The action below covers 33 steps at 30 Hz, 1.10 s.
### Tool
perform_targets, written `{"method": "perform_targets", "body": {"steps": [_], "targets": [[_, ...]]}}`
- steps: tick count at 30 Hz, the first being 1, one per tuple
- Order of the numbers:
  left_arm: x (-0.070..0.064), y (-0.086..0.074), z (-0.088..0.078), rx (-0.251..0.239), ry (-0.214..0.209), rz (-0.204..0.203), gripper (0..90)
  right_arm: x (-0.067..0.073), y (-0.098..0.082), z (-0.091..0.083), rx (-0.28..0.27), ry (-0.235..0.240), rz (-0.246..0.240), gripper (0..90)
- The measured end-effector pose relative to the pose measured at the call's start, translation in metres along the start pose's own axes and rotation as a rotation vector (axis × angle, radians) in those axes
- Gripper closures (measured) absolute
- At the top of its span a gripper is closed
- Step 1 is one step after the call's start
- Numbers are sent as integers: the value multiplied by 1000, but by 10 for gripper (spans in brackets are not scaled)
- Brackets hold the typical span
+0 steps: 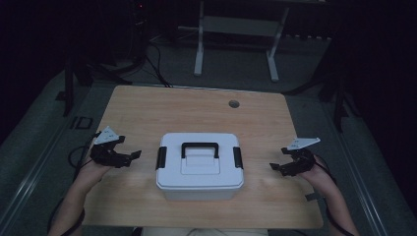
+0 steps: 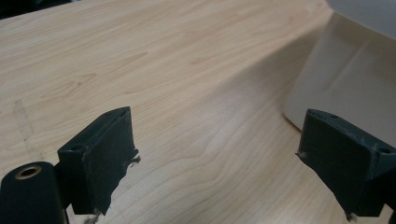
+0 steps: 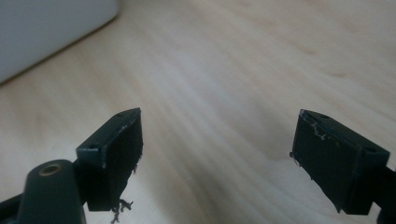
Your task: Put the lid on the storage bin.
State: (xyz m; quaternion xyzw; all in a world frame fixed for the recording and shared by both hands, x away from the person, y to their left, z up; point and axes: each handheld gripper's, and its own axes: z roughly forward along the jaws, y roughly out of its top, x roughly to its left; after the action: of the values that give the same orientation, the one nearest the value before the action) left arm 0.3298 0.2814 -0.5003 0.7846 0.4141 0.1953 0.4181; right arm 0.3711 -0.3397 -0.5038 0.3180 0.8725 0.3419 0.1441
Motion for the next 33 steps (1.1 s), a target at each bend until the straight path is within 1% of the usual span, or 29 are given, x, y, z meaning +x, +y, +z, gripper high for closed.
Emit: {"method": "perform_targets", "body": {"steps": [3,4,5,6,7,9,10,11,12,13,15,16,17,18,19,21,22,23,24,25,27,28,29,30,32,33], "targets": [[0,-7,2,9,30,-5,106,-2,-4,0,-38,-38,44,161],[0,-7,2,9,30,-5,106,-2,-4,0,-38,-38,44,161],[-2,-12,2,-12,40,-11,106,-2,-6,0,-45,-53,51,161],[-3,-14,2,-19,42,-18,106,-2,-9,0,-64,-84,77,161],[-4,-17,2,-24,49,-21,107,-2,-11,0,-72,-95,85,161],[-6,-22,4,-32,76,-21,107,0,-15,1,-88,-129,111,135],[-7,-25,4,-27,91,-20,107,1,-17,2,-97,-138,122,135],[-8,-27,5,-28,112,-15,107,2,-18,2,-109,-159,131,134],[-9,-30,6,-29,112,-15,106,3,-20,2,-117,-177,150,132],[-11,-32,7,-27,117,-15,106,4,-21,3,-121,-179,164,127],[-12,-35,9,-16,117,-8,107,6,-23,4,-133,-199,179,127],[-12,-35,9,-16,117,-8,107,6,-23,4,-133,-199,179,127],[-14,-38,9,-21,125,2,107,7,-24,4,-131,-209,193,127],[-15,-39,8,-23,119,-2,106,8,-27,5,-138,-224,217,127],[-15,-40,7,-25,122,-7,106,9,-28,5,-140,-227,223,127],[-17,-42,5,-46,129,-19,106,12,-30,4,-152,-241,225,127],[-17,-42,5,-46,129,-19,107,12,-30,4,-152,-241,225,127],[-19,-45,4,-57,164,-17,107,14,-32,4,-158,-257,226,127],[-20,-47,3,-60,182,-13,107,19,-34,4,-164,-291,230,125],[-21,-48,2,-58,201,-10,106,21,-35,4,-171,-308,233,125],[-22,-50,0,-70,202,-15,106,22,-36,5,-167,-311,231,124],[-23,-52,-1,-67,201,-18,106,23,-37,5,-161,-310,227,121],[-23,-53,-2,-67,187,-22,106,24,-37,5,-159,-318,224,121],[-24,-54,-4,-73,186,-28,106,25,-39,5,-163,-320,226,121],[-26,-57,-6,-61,200,-20,106,27,-40,3,-178,-333,243,121],[-27,-58,-7,-57,219,-19,107,28,-41,3,-190,-346,249,122]]}}
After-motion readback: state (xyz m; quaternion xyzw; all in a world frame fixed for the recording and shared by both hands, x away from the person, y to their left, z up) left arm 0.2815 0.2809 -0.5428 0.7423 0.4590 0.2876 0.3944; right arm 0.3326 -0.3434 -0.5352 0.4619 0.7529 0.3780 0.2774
